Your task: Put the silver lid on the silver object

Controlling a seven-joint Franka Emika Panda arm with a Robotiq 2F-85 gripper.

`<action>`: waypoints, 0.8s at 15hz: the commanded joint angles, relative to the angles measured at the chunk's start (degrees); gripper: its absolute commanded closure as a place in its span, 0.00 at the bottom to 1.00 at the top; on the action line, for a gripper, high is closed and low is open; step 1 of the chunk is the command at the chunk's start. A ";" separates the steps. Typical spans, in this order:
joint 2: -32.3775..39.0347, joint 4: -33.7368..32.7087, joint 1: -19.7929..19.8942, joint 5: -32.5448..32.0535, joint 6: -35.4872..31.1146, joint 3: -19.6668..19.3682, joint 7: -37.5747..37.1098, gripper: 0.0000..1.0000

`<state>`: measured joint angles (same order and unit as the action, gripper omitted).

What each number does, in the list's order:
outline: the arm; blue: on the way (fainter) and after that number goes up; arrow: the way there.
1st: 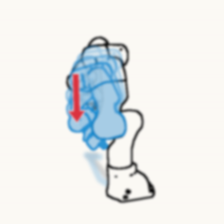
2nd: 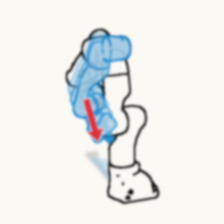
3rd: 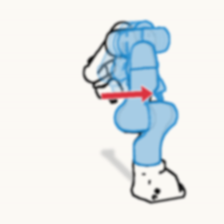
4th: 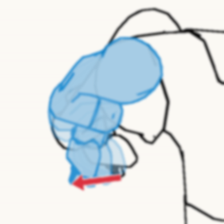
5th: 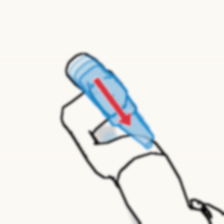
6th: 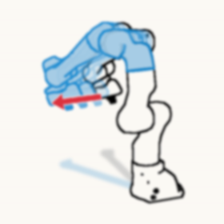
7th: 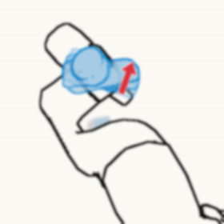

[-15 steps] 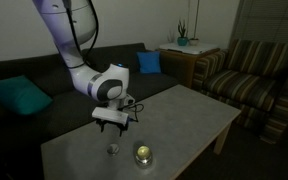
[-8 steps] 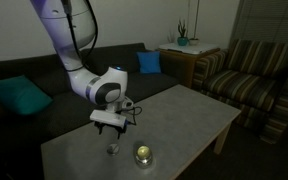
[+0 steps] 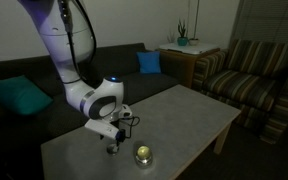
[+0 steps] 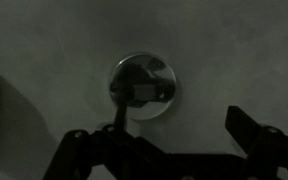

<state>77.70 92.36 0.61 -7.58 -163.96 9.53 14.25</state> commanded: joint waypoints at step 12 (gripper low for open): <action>4.70 -0.04 4.51 3.86 -8.63 1.26 -4.90 0.00</action>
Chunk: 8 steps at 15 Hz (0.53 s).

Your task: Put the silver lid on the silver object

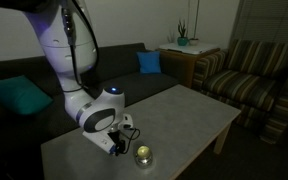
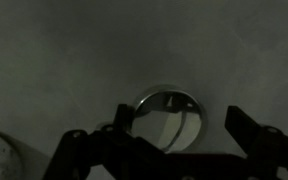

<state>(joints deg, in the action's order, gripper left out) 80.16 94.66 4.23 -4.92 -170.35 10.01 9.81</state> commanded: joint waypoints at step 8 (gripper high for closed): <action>4.77 -10.57 -7.92 8.42 3.56 -5.56 -16.77 0.00</action>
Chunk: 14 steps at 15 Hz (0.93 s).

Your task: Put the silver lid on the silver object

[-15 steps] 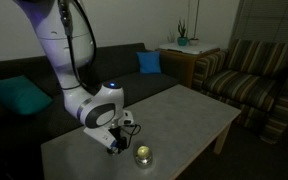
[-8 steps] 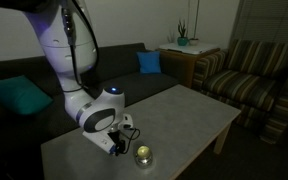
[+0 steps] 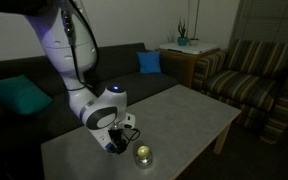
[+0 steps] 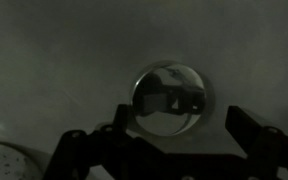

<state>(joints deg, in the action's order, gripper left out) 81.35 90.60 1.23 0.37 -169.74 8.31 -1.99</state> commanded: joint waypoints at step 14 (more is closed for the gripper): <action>4.23 -6.75 -12.58 9.43 9.53 -10.07 -21.31 0.00</action>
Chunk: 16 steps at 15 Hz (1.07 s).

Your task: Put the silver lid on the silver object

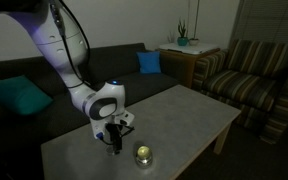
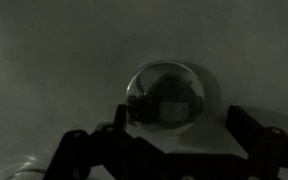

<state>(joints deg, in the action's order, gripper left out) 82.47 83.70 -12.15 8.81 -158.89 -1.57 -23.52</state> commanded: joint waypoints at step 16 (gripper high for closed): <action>3.75 1.68 6.60 2.69 -4.45 3.51 3.86 0.50</action>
<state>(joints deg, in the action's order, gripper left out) 81.11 86.18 -7.08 10.48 -160.23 1.82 -21.99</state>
